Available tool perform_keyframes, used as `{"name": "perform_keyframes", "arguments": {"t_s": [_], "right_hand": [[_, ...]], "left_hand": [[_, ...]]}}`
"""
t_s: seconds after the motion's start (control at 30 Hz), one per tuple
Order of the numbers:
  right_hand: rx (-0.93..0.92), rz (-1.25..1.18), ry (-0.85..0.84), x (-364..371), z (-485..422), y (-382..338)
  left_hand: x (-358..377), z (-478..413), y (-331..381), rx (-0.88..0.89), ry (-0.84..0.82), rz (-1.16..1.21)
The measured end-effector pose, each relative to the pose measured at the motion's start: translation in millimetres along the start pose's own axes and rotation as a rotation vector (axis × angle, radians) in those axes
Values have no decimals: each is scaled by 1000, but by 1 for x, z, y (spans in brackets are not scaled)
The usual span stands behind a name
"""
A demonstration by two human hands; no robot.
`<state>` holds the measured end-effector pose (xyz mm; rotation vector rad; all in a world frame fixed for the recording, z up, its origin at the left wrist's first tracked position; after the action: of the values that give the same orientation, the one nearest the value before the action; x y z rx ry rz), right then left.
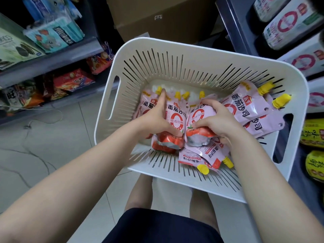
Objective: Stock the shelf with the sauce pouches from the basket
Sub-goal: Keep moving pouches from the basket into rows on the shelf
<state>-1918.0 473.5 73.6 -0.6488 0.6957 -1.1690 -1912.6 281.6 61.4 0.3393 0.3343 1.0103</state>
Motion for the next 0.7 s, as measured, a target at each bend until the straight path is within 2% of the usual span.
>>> {"name": "perform_keyframes", "arguments": {"t_s": [0.1,0.2,0.37,0.53,0.7], "right_hand": [[12,-13,-20,0,3,-2],[57,-124,9,-7,7,-3],[8,-298,101,-21,28,-17],[-96,-419,69,-34,73,-52],[-228,-836,-121,-59,134,-118]], "left_hand": [[3,0,-1,-70,1,124],[5,8,7,-104,-52,432],[2,46,32,8,-152,536],[13,115,54,114,-98,670],[14,206,94,255,-179,926]]}}
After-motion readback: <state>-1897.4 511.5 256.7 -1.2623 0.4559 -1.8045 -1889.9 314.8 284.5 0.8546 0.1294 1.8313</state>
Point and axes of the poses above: each hand's wrist, its own z-axis away from the middle knuckle, its own x-axis out of the palm, y = z × x, the point moved 3 cm from there along -z, towards the middle knuckle, and after that the axes turned 11 degrees about -x, right-handed, at the moved point
